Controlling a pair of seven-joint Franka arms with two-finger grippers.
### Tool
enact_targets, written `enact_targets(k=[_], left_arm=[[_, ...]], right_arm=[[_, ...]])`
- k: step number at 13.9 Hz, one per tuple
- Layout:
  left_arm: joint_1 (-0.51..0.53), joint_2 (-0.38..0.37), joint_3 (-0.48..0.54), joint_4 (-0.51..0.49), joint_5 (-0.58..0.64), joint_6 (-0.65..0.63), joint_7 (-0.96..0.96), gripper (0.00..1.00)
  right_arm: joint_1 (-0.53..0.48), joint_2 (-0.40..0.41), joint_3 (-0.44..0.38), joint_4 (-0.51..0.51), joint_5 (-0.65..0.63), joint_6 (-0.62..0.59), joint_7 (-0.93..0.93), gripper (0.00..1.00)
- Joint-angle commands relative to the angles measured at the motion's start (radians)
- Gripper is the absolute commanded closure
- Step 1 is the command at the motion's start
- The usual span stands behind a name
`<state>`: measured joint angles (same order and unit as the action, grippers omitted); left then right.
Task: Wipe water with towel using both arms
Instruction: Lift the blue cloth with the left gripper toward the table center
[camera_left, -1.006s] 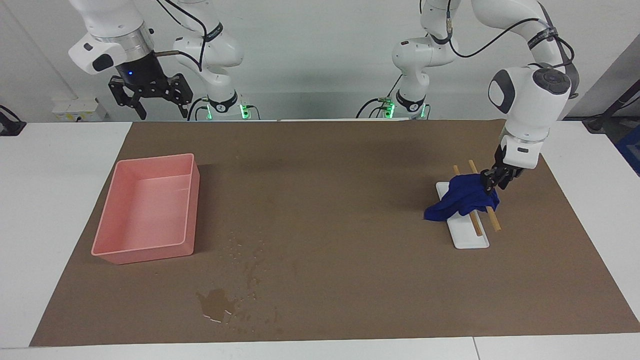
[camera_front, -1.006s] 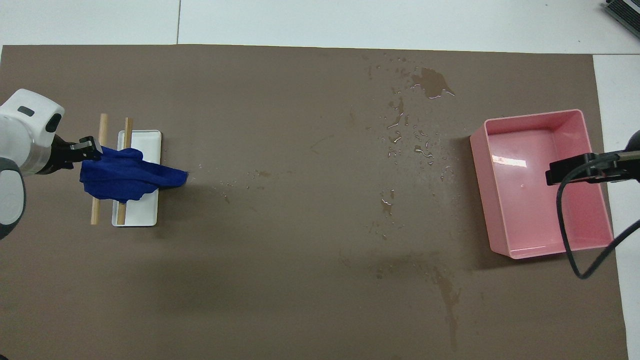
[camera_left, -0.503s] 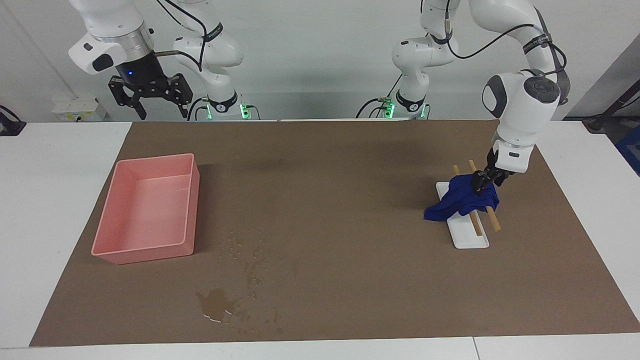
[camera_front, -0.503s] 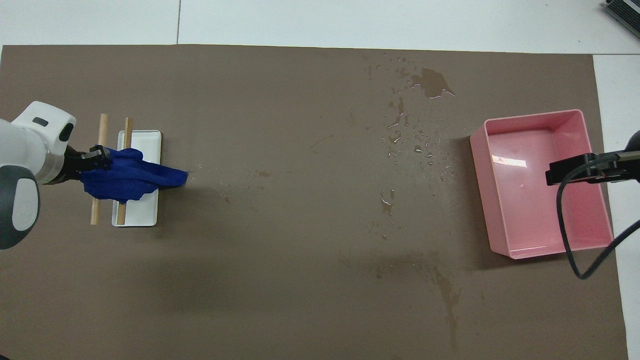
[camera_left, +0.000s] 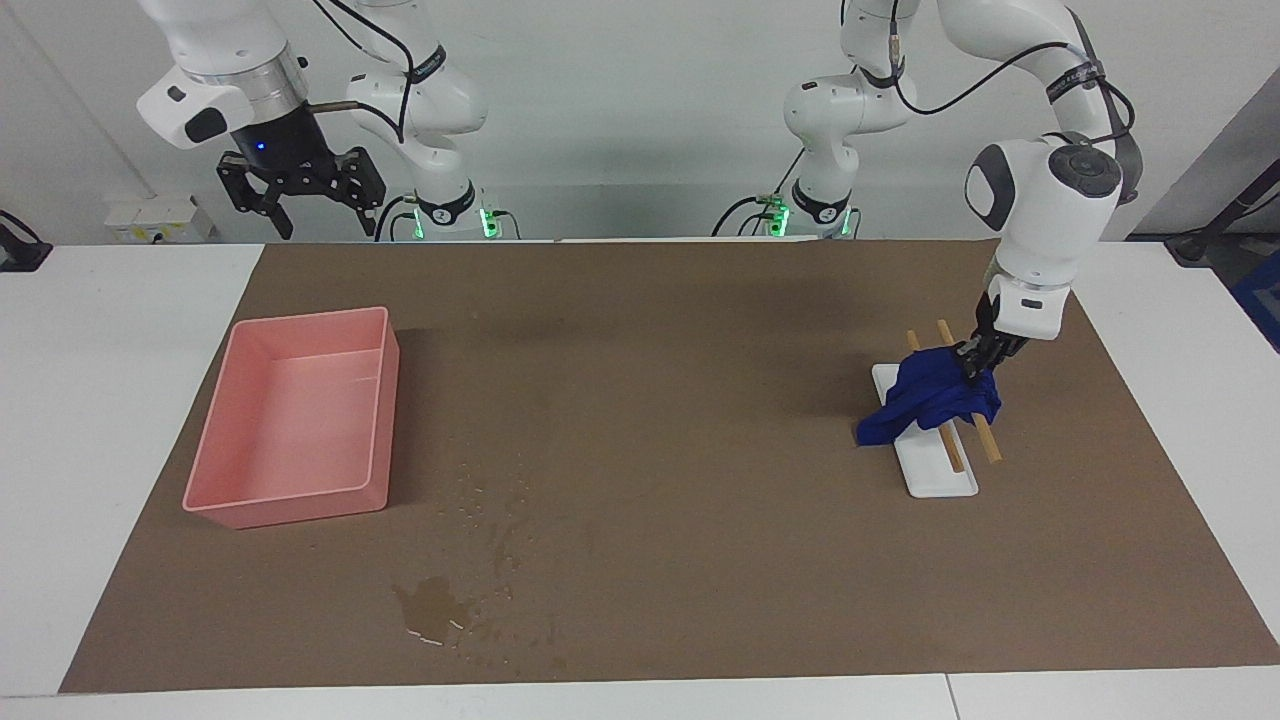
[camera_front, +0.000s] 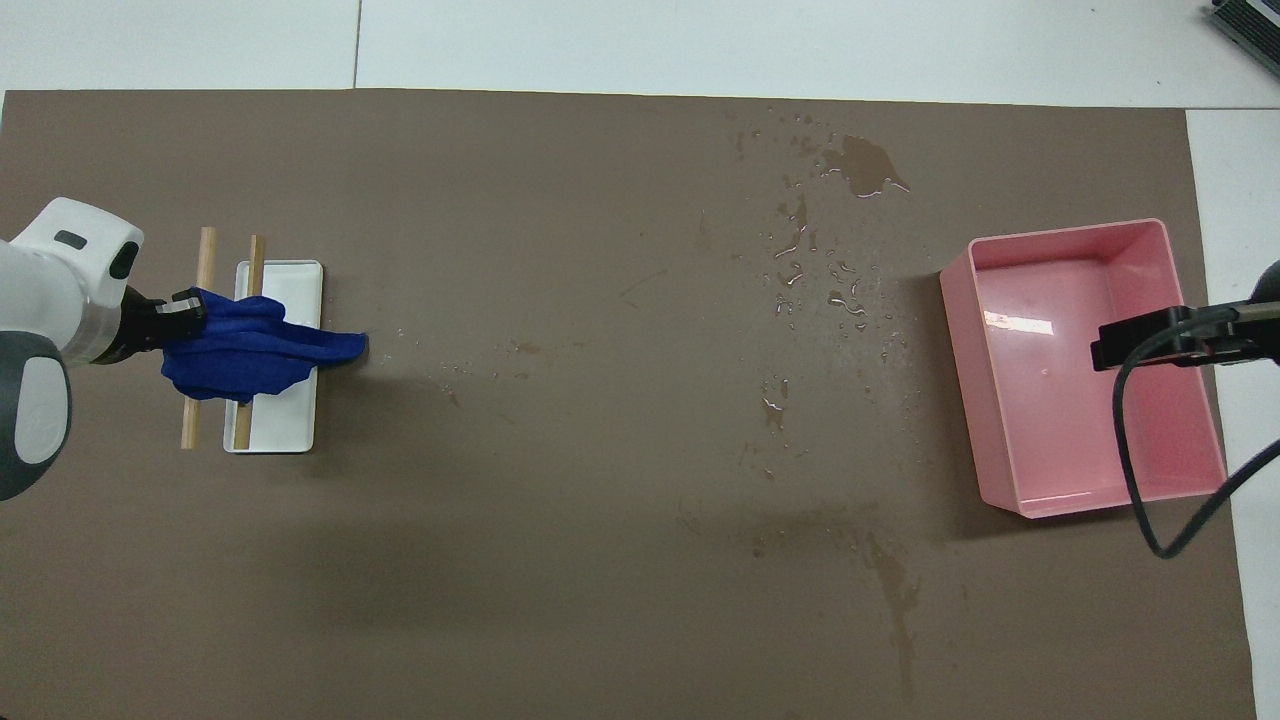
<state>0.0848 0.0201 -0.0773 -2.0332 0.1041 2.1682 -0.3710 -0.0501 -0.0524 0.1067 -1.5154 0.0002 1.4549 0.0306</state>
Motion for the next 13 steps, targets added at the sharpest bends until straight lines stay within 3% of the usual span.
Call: enact_targets(k=[1,4,8,13], left_arm=[[0.004,-0.009,0.002,0.08,-0.091,-0.082,-0.019,1.0],[0.012,-0.038,0.01,0.152,-0.281,-0.172,-0.061,1.0],[-0.005,-0.097,-0.002,0.185,-0.427,-0.197,-0.348,1.0],[-0.016,-0.16,-0.142,0.183,-0.622,-0.203,-0.675,1.0]], right_arm=[[-0.017,-0.021,0.01,-0.023,-0.009,0.012,-0.02,0.0],[-0.017,-0.02,0.01,-0.023,-0.009,0.012,-0.02,0.0],[-0.017,-0.02,0.01,-0.023,-0.009,0.012,-0.02,0.0],[-0.017,-0.021,0.01,-0.023,-0.009,0.009,-0.018,0.0]])
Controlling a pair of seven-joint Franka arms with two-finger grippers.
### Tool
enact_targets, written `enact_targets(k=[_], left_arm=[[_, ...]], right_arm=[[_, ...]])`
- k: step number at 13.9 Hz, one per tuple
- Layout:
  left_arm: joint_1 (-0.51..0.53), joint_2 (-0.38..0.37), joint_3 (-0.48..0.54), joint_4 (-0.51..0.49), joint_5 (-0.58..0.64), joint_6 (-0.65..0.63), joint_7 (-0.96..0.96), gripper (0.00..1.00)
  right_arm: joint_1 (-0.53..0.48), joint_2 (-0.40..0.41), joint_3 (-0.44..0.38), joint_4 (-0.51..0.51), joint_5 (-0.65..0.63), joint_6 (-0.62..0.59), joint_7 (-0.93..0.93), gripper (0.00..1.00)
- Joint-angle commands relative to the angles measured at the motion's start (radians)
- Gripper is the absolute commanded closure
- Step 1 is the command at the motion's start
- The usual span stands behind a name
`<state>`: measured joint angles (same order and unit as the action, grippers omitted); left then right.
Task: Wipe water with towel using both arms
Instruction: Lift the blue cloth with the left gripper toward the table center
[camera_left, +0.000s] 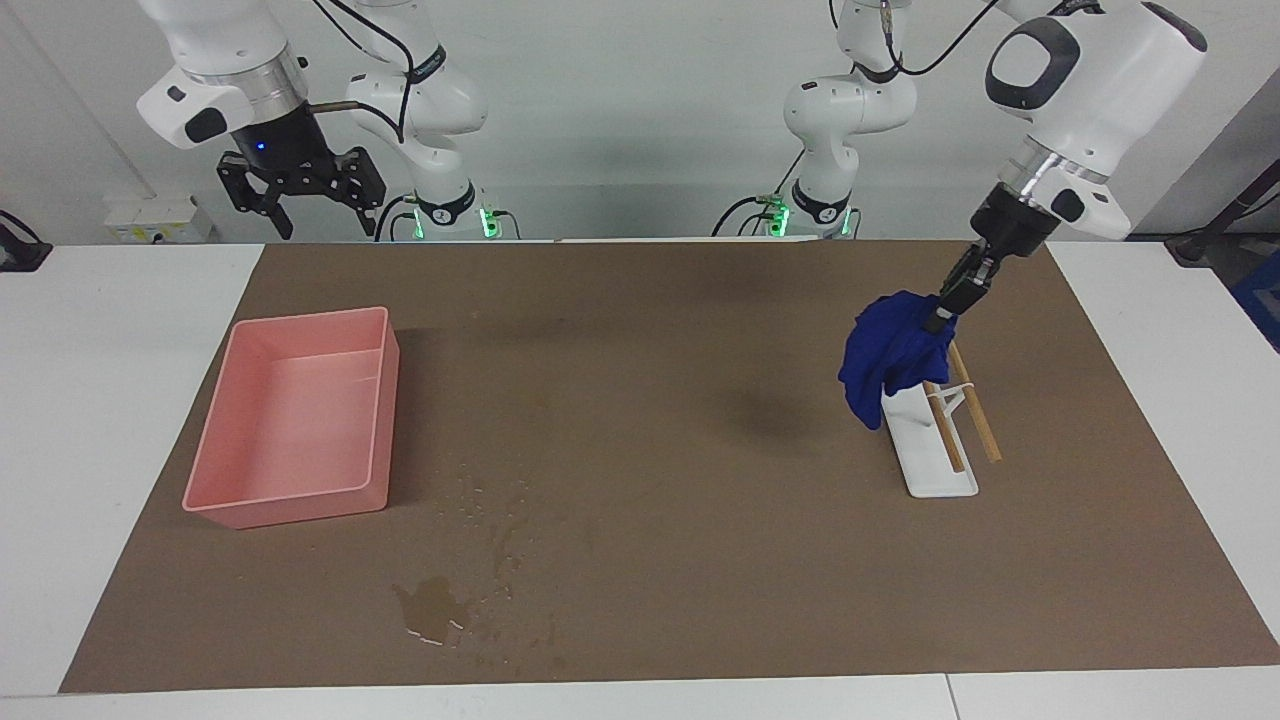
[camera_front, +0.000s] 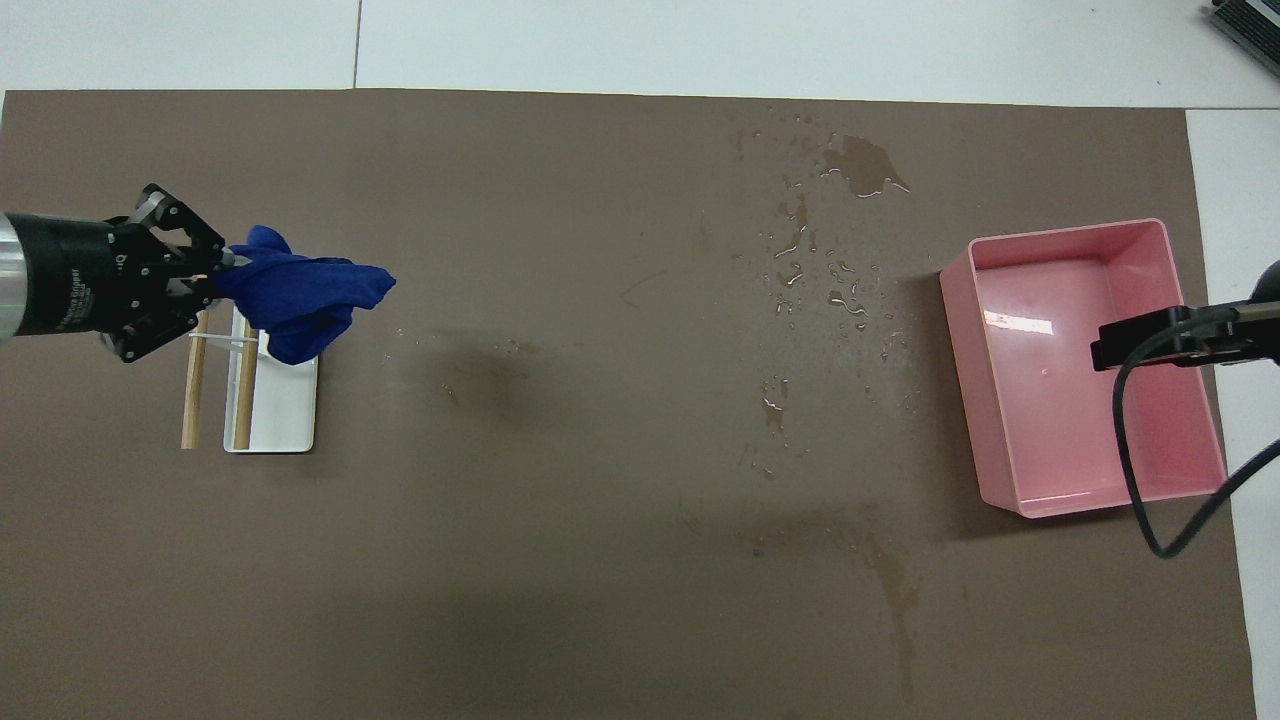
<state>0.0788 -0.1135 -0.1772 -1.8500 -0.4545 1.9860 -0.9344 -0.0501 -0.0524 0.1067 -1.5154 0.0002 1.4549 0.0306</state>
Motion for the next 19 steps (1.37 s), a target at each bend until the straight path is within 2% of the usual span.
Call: enact_targets(k=[1,5,7,9,13,15,16,19], left_arm=[[-0.01,-0.031,-0.091,0.0,-0.079,-0.016,-0.17,1.0],[-0.025,-0.031,-0.261,0.0,-0.11,0.034,-0.41,1.0],[-0.031,-0.031,-0.323,-0.008,-0.142,0.109,-0.545,1.0],[-0.069,-0.029,-0.343,-0.015,-0.141,0.204,-0.65,1.0],[-0.096,-0.035,-0.343,-0.029,-0.139,0.221,-0.659,1.0],[-0.099,-0.035,-0.343,-0.031,-0.139,0.226,-0.662,1.0],[-0.111,-0.037,-0.343,-0.031,-0.139,0.237,-0.664,1.0],[-0.116,-0.037,-0.343,-0.034,-0.139,0.246,-0.666,1.0]], right_arm=[[-0.019,-0.023,0.01,-0.025,-0.009,-0.005,-0.018,0.0],[-0.028,-0.026,0.008,-0.023,-0.009,-0.016,-0.021,0.0],[-0.03,-0.029,0.008,-0.022,-0.009,-0.016,-0.023,0.0],[-0.043,-0.029,0.007,-0.022,-0.009,-0.021,-0.029,0.0],[-0.037,-0.049,0.016,-0.054,0.004,-0.01,-0.04,0.0],[-0.039,-0.069,0.015,-0.113,0.148,0.094,0.018,0.0],[-0.039,-0.087,0.016,-0.161,0.187,0.148,0.102,0.0],[-0.036,-0.098,0.018,-0.213,0.329,0.192,0.396,0.0]])
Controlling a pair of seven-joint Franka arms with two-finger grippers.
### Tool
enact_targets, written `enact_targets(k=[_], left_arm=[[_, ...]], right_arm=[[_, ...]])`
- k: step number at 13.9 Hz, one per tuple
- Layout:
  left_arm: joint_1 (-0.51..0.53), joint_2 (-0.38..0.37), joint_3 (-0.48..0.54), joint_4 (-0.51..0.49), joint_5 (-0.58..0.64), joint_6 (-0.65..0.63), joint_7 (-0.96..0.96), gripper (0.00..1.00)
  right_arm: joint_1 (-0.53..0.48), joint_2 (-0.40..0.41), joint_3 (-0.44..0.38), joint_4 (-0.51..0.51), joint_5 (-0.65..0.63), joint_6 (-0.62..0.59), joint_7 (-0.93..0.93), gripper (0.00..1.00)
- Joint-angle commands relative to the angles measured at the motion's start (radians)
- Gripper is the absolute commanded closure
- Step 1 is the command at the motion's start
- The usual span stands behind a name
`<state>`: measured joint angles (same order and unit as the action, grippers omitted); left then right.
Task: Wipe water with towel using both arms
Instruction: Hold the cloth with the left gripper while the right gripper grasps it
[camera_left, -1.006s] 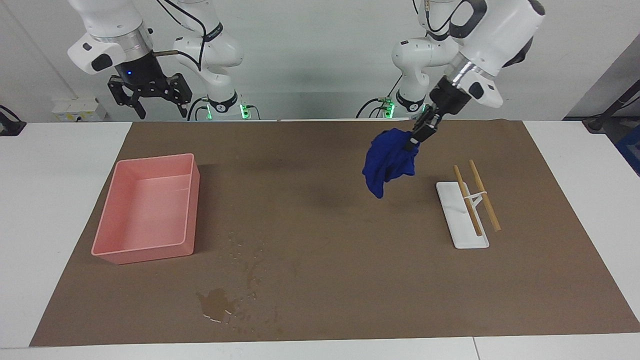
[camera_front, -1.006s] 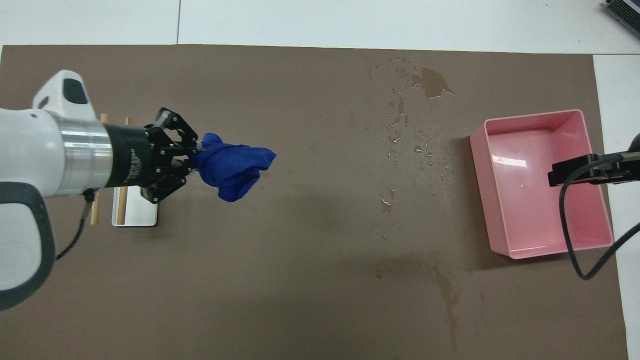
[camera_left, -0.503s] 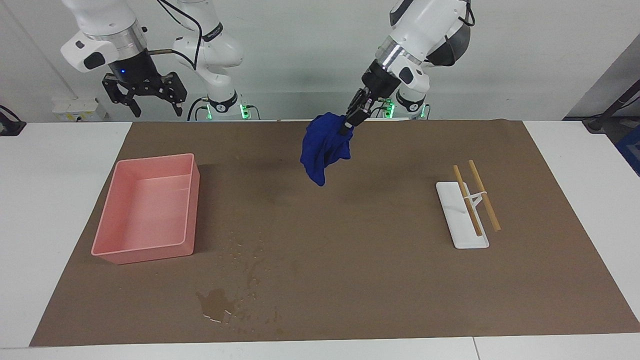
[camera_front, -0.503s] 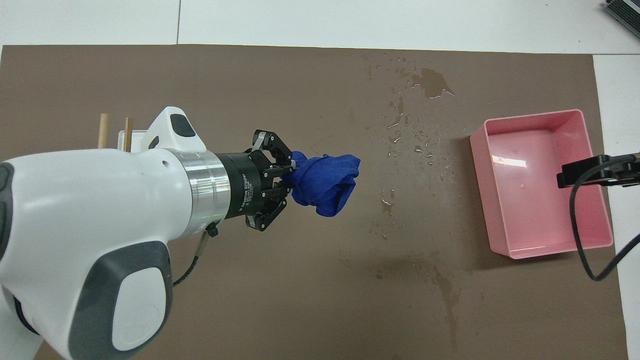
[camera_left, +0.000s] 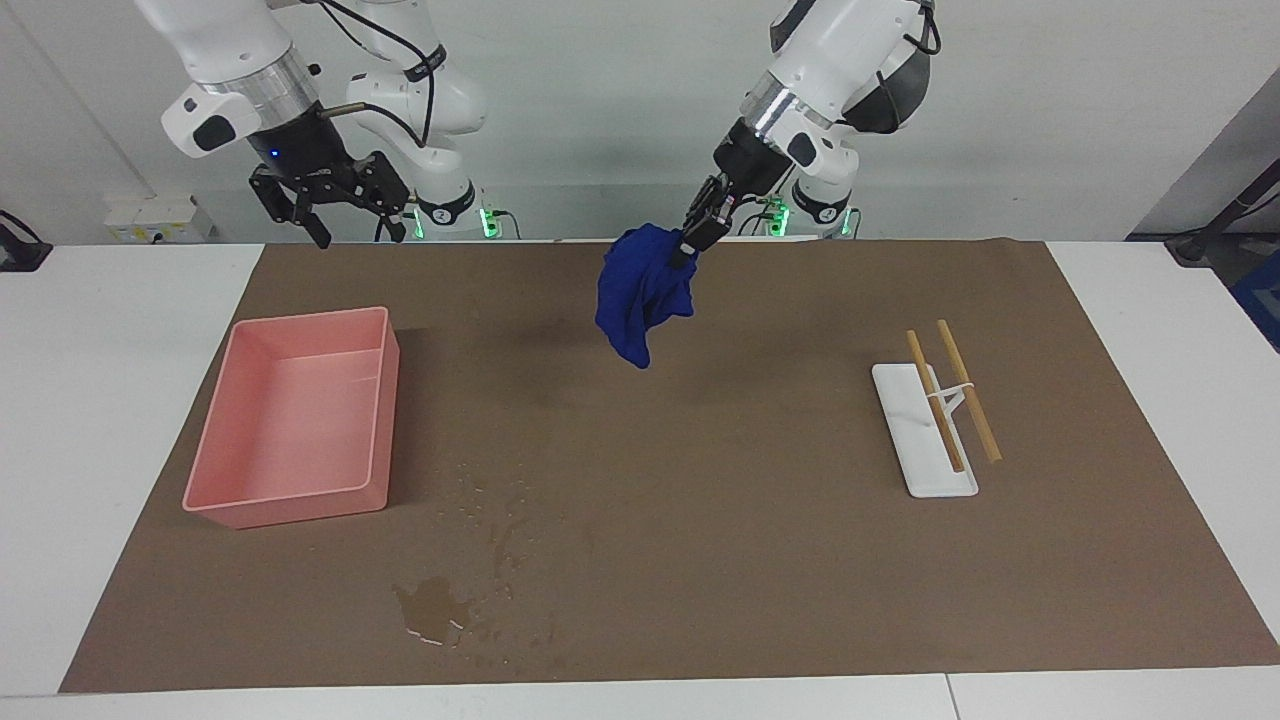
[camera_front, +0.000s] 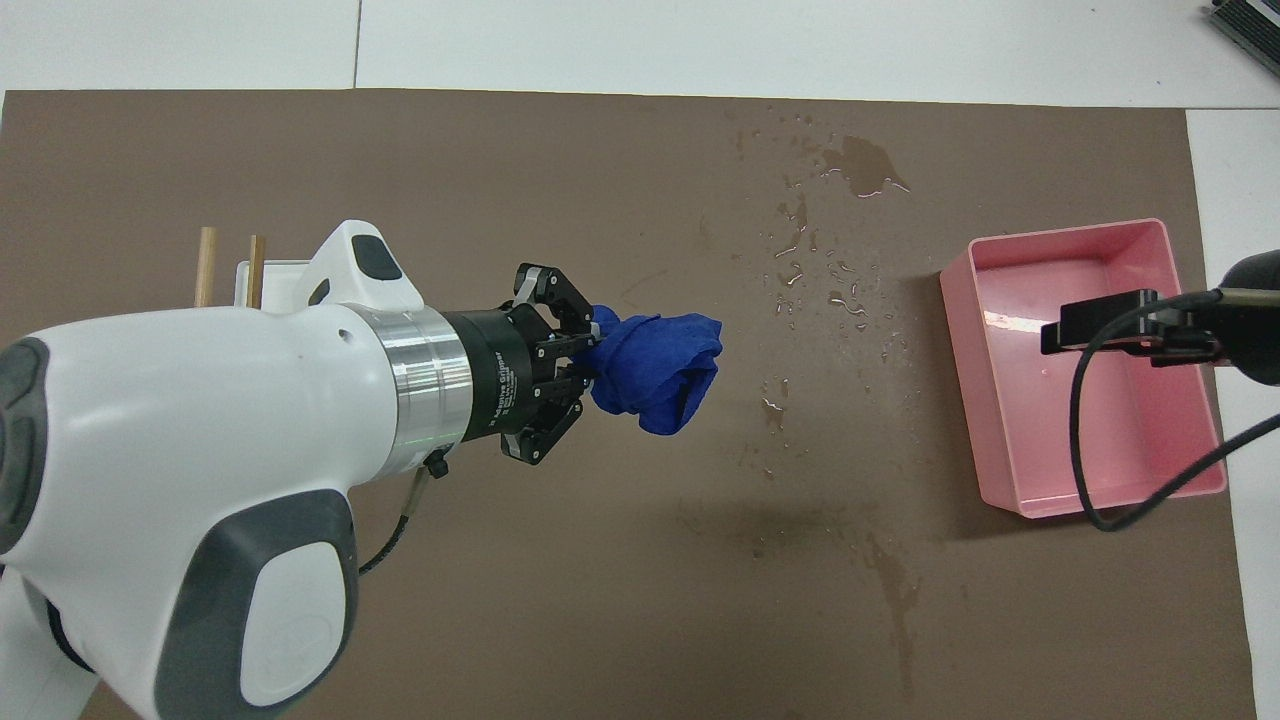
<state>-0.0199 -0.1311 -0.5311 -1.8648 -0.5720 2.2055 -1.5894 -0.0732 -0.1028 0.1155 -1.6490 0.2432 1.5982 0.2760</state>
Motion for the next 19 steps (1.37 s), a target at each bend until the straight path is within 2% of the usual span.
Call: enact_targets(k=[1,5,8,10,12,16,19], left_arm=[[-0.017,-0.019,0.011,-0.019,-0.022,0.028,-0.011,1.0],[-0.034,-0.018,0.011,-0.02,-0.022,0.046,-0.02,1.0],[-0.061,-0.016,0.01,-0.02,-0.022,0.097,-0.032,1.0],[-0.075,-0.012,0.01,-0.02,-0.022,0.141,-0.035,1.0],[-0.1,-0.01,0.01,-0.02,-0.022,0.177,-0.046,1.0],[-0.138,-0.012,0.01,-0.039,-0.022,0.217,-0.055,1.0],[-0.172,-0.013,0.01,-0.07,-0.022,0.31,-0.087,1.0]], right_arm=[[-0.013,-0.046,0.009,-0.092,0.144,0.093,0.272,0.0],[-0.008,-0.043,0.012,-0.159,0.388,0.262,0.732,0.0],[0.091,-0.028,0.013,-0.207,0.413,0.385,0.963,0.0],[0.165,-0.025,0.013,-0.256,0.416,0.43,1.012,0.0],[0.194,-0.026,0.013,-0.284,0.416,0.448,1.017,0.0],[0.226,-0.023,0.013,-0.285,0.419,0.468,1.032,0.0],[0.234,-0.018,0.013,-0.279,0.419,0.464,1.032,0.0]])
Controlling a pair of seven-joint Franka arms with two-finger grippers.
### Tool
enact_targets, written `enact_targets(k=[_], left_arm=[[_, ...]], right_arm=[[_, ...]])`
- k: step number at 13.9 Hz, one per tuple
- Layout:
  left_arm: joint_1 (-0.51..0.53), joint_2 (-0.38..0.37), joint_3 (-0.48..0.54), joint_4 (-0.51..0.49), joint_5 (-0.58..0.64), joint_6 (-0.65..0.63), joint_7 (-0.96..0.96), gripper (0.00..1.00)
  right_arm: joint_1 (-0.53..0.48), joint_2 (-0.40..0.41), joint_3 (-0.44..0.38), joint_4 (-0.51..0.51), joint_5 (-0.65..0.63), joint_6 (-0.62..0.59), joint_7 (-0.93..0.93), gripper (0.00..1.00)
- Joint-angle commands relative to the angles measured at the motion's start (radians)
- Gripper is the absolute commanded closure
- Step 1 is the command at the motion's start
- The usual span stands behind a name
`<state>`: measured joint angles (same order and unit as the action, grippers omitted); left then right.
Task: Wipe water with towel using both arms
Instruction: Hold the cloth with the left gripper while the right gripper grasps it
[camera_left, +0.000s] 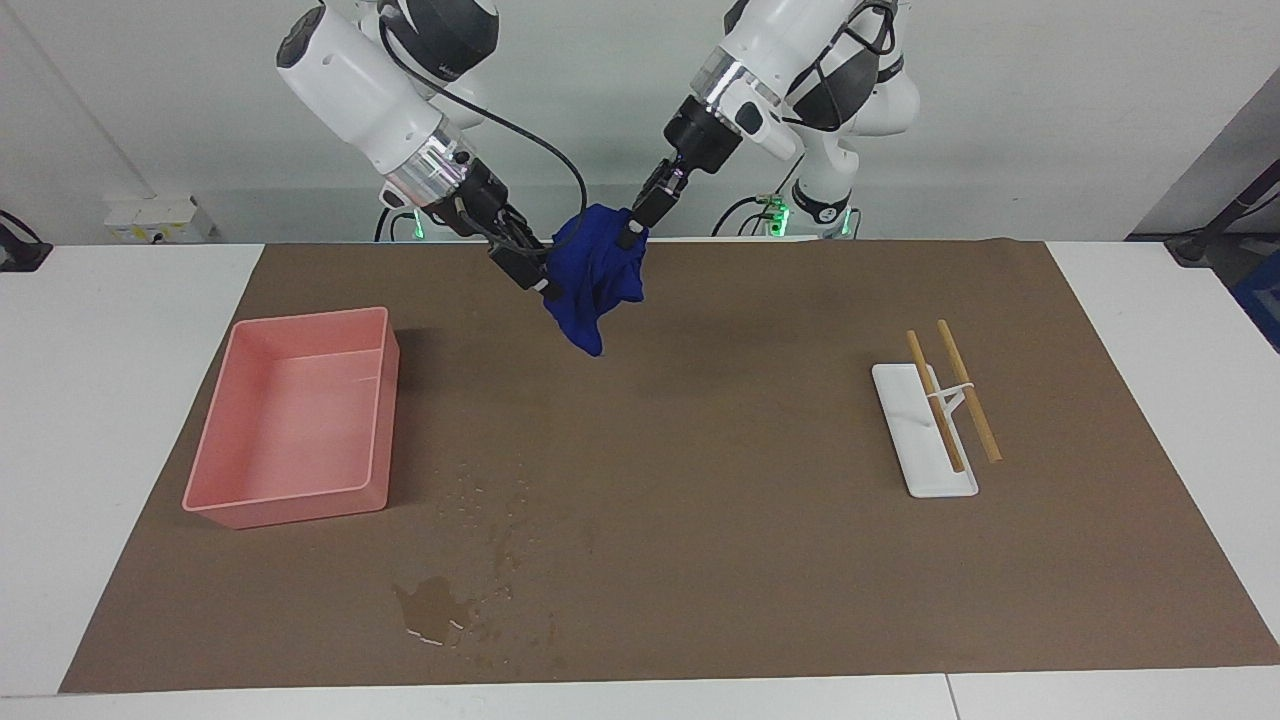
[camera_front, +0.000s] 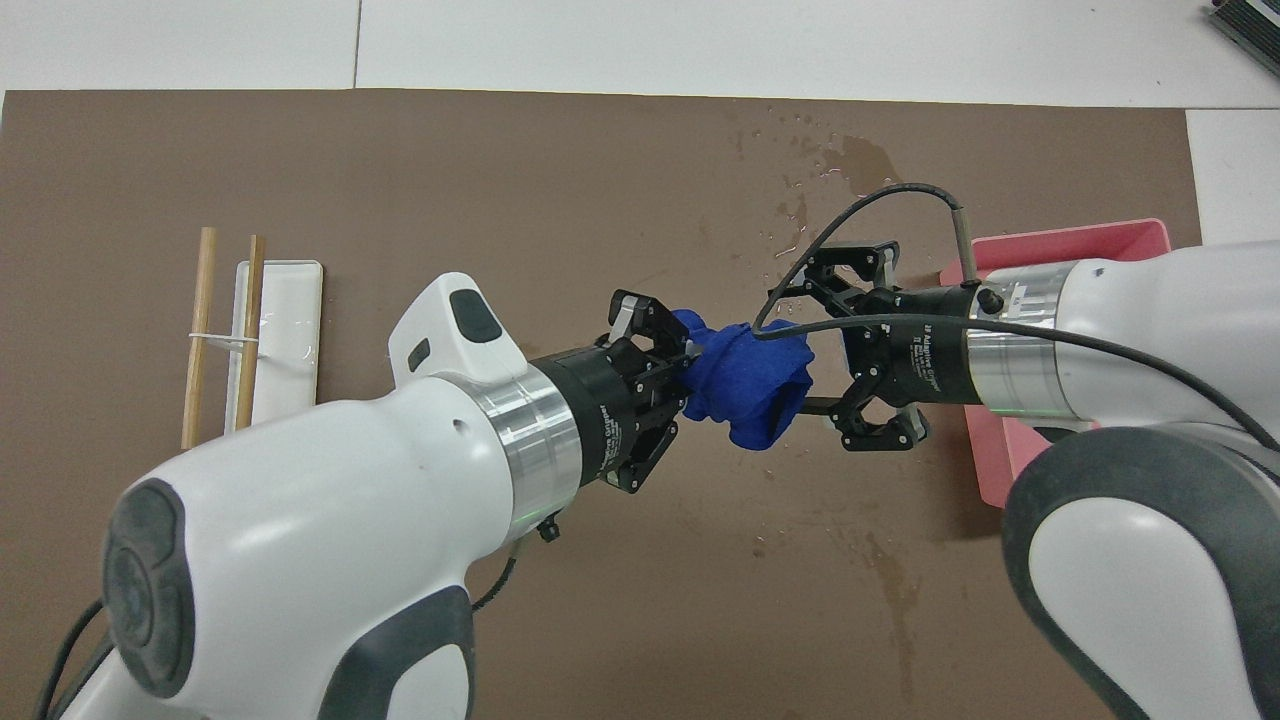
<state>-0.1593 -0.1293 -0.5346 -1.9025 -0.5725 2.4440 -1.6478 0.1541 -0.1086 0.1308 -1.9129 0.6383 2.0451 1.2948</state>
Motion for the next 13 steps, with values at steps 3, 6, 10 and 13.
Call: enact_targets(k=[3,6,10,13], left_arm=[[-0.051,-0.01,0.013,-0.041,-0.023,0.133,-0.062,1.0],[-0.072,-0.009,0.013,-0.066,-0.023,0.21,-0.105,1.0],[-0.075,-0.009,0.013,-0.07,-0.021,0.207,-0.11,1.0],[-0.075,-0.01,0.013,-0.07,-0.023,0.199,-0.11,1.0]], right_arm=[[0.048,-0.013,-0.002,-0.017,0.024,0.024,0.041,0.0],[0.048,-0.014,-0.002,-0.017,0.021,0.023,-0.017,0.43],[0.048,-0.013,-0.002,-0.015,0.021,0.007,-0.043,1.0],[0.047,-0.013,-0.002,-0.015,0.021,0.003,-0.049,1.0]])
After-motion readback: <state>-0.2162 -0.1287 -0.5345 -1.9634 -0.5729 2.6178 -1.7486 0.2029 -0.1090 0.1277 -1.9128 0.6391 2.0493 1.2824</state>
